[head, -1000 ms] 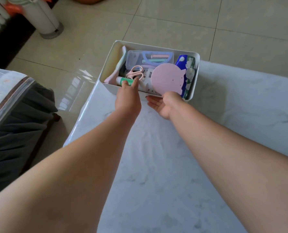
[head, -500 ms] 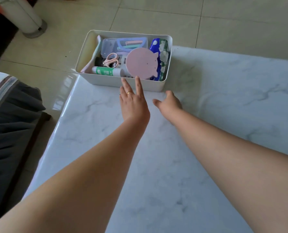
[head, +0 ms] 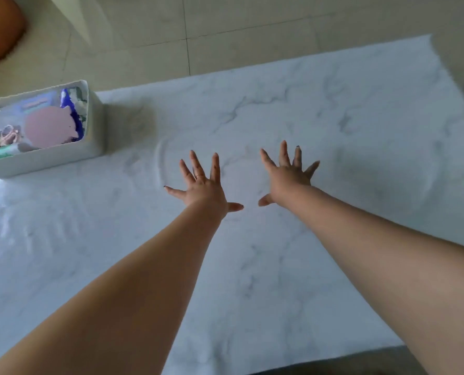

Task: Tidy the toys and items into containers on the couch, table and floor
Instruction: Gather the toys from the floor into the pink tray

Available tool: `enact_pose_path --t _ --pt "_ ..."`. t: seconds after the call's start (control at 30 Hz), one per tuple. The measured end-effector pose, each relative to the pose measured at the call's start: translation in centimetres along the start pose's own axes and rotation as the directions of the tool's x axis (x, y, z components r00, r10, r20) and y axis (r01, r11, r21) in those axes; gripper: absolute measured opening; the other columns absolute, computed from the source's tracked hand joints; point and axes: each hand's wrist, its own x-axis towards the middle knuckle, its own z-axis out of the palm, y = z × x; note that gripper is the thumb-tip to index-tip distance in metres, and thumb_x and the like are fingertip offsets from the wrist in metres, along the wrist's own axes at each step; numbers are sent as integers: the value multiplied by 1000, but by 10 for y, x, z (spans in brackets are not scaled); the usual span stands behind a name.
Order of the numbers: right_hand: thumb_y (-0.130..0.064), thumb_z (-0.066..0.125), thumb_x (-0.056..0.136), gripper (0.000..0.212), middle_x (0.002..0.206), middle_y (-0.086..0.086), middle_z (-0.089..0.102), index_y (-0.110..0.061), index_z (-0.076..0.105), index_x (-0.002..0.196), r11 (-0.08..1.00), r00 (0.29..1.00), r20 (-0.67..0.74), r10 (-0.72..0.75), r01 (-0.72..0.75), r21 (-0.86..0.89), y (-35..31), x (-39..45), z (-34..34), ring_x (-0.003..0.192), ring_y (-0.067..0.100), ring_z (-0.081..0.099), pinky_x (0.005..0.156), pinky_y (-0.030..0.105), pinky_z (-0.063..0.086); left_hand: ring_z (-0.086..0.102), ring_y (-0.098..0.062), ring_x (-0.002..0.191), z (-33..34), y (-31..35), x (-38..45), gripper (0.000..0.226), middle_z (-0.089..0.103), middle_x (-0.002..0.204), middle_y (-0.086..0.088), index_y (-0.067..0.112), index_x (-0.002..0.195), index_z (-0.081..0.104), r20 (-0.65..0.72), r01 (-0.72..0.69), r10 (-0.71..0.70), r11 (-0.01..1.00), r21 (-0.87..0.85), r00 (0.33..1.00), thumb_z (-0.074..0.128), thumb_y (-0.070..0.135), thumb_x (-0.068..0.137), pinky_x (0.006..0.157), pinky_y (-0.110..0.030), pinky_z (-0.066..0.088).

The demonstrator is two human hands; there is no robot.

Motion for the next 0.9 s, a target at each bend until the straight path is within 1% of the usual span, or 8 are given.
enact_pose_path --t 0.07,0.17,0.2,0.3,0.47,0.73,0.77,0.9 --pt "-58 77 66 128 154 8 -34 -41 -21 147 999 999 4 37 -37 -17 49 -13 0 143 39 -25 107 74 -1 -31 -36 139 1 39 -15 131 -45 146 -10 36 140 -36 -3 -37 37 999 14 999 60 81 62 101 -75 14" --pt "-60 76 65 129 154 9 -35 -41 -22 147 992 992 -33 123 -123 6 163 -46 -4 143 39 -25 107 74 -1 -32 -35 139 4 146 -56 134 -47 145 -9 38 139 -37 -6 -150 151 987 54 989 60 83 58 102 -75 15" --pt "-60 76 65 129 154 9 -35 -41 -21 147 990 989 -33 143 -142 20 186 -51 -5 143 39 -25 107 74 -1 -33 -35 139 4 168 -64 135 -47 145 -8 38 139 -37 -14 -182 183 982 51 983 60 84 57 101 -76 15" --pt "-61 76 65 129 154 9 -35 -41 -22 146 975 975 -54 217 -213 62 285 -82 -8 143 39 -26 107 73 -1 -33 -36 139 7 270 -107 136 -48 144 -8 38 138 -37 -13 -284 286 955 86 958 61 84 55 100 -77 16" --pt "-63 75 65 129 153 10 -35 -41 -22 146 954 955 -65 290 -282 102 410 -120 -1 143 40 -26 107 73 0 -34 -35 138 15 393 -166 136 -48 144 -8 39 139 -35 11 -359 360 927 106 933 63 83 56 100 -77 17" --pt "-60 75 68 126 154 9 -35 -41 -21 147 928 944 -29 330 -319 193 520 -126 23 143 41 -24 108 73 3 -34 -36 138 47 512 -196 138 -49 143 -8 38 138 -38 68 -420 415 895 151 907 64 82 55 100 -77 17" --pt "-60 74 68 125 154 9 -35 -41 -20 147 928 945 -30 327 -315 198 522 -125 25 143 42 -24 108 73 3 -34 -36 138 49 515 -196 138 -49 143 -8 38 138 -37 64 -426 422 892 151 904 64 82 55 100 -77 17" --pt "-59 70 73 118 155 8 -32 -41 -19 148 922 938 -53 343 -325 211 565 -114 25 144 39 -22 110 70 1 -34 -35 138 65 565 -187 137 -48 144 -8 39 141 -34 62 -470 466 873 128 882 64 81 55 101 -76 16"
